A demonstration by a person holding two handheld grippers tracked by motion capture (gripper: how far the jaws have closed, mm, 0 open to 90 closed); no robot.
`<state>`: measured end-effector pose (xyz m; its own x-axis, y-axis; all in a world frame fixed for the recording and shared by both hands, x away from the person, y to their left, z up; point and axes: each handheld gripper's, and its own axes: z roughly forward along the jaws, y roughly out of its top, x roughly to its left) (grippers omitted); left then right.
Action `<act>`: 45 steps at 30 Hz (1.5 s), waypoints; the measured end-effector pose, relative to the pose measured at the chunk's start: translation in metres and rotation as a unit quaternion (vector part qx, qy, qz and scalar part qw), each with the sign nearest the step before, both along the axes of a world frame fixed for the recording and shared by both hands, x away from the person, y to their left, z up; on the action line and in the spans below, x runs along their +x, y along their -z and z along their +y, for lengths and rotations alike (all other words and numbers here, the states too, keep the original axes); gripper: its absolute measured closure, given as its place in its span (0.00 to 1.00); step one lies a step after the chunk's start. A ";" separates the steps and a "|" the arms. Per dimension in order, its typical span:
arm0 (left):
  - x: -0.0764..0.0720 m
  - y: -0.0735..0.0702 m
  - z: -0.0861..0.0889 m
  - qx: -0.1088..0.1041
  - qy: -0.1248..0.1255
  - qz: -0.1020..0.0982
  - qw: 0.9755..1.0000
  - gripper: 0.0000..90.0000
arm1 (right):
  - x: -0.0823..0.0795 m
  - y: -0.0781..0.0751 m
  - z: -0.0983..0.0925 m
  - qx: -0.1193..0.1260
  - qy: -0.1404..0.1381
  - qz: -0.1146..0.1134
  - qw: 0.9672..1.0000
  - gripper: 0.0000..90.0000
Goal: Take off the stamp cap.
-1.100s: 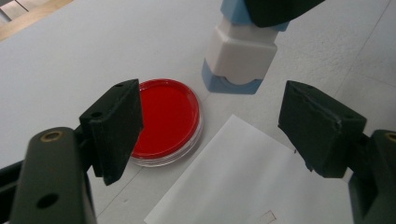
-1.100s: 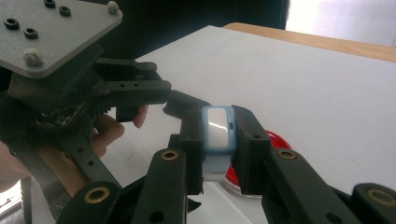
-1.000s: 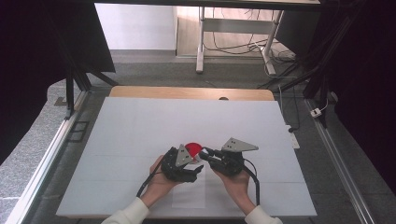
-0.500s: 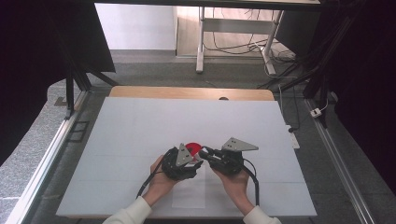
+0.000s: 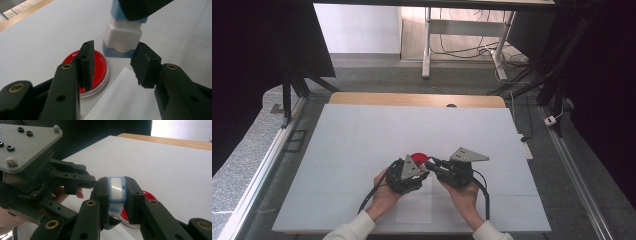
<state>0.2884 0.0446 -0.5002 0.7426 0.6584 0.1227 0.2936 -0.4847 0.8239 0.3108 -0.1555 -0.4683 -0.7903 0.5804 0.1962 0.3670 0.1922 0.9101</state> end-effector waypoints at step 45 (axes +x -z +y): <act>-0.004 0.003 -0.001 0.022 0.009 -0.020 1.000 0.72 | -0.003 0.002 0.001 -0.005 0.003 -0.010 1.000 0.84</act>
<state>0.2842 0.0432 -0.5027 0.7484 0.6378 0.1819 0.2510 -0.5263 0.8124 0.3082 -0.1543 -0.4702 -0.7907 0.5867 0.1749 0.3502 0.1991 0.9153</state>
